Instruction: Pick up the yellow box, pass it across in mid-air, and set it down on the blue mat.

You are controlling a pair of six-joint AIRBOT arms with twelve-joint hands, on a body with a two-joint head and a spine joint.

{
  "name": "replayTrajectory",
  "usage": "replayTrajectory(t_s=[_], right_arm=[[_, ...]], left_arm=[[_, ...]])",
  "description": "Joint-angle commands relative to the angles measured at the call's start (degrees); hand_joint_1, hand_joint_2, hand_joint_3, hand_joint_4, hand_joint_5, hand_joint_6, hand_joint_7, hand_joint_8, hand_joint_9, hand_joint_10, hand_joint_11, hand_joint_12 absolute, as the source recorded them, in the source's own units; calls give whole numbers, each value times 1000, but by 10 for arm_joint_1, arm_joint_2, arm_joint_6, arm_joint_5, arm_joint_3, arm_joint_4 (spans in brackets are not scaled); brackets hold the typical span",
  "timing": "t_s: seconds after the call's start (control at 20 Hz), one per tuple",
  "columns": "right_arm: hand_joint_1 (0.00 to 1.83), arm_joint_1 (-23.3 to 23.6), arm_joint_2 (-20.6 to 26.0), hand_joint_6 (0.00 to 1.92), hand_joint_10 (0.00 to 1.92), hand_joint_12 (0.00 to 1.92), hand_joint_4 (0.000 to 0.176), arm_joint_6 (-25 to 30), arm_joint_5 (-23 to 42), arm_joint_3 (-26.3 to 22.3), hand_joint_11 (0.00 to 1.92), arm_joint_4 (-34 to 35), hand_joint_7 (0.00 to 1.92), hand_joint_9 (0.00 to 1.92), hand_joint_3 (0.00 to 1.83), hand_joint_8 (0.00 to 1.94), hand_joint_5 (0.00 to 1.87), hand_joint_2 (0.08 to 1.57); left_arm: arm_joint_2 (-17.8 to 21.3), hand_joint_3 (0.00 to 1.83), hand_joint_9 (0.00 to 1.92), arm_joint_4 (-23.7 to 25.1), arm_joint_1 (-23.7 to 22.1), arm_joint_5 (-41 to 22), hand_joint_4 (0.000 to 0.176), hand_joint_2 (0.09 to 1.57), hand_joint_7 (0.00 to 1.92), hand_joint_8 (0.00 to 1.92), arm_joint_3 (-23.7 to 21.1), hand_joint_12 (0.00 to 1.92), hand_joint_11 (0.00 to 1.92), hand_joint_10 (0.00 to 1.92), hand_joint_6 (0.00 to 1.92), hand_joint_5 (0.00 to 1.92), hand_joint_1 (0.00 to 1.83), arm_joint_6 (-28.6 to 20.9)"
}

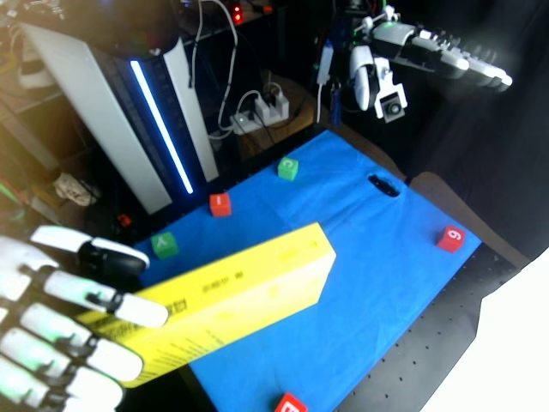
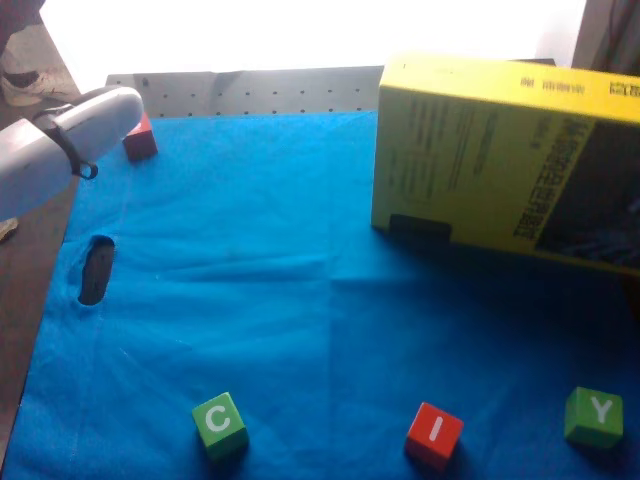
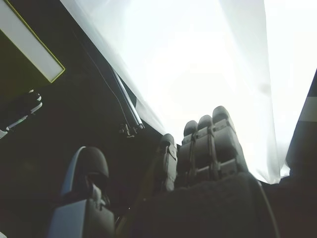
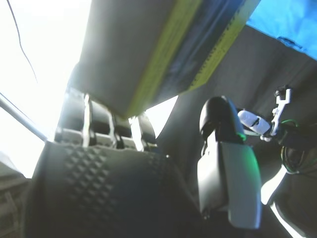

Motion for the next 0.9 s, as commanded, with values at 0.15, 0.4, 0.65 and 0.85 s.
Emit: replayTrajectory(t_s=[0.15,0.4,0.65,0.85], right_arm=[[549,10,21,0,0,521,76,-8,119,-13,0,0,0,0,0,0,0,1218],[428,10,52,0,0,84,97,-66,177,-53,0,0,0,0,9,0,0,1236],[413,9,54,0,0,15,80,-88,206,-69,17,0,0,0,0,0,0,1240],[359,8,54,0,0,27,48,-101,210,-75,20,0,0,0,0,0,0,1211]], left_arm=[[0,6,0,16,-4,-85,176,1252,0,0,0,0,0,0,0,0,429,-1],[10,4,0,19,7,-108,176,1261,0,0,-7,0,0,0,0,0,470,-1],[17,13,0,19,11,-115,176,1296,0,0,-9,4,9,0,0,0,459,-1],[27,5,0,19,18,-123,176,1294,0,0,-16,0,0,0,0,0,363,8]])
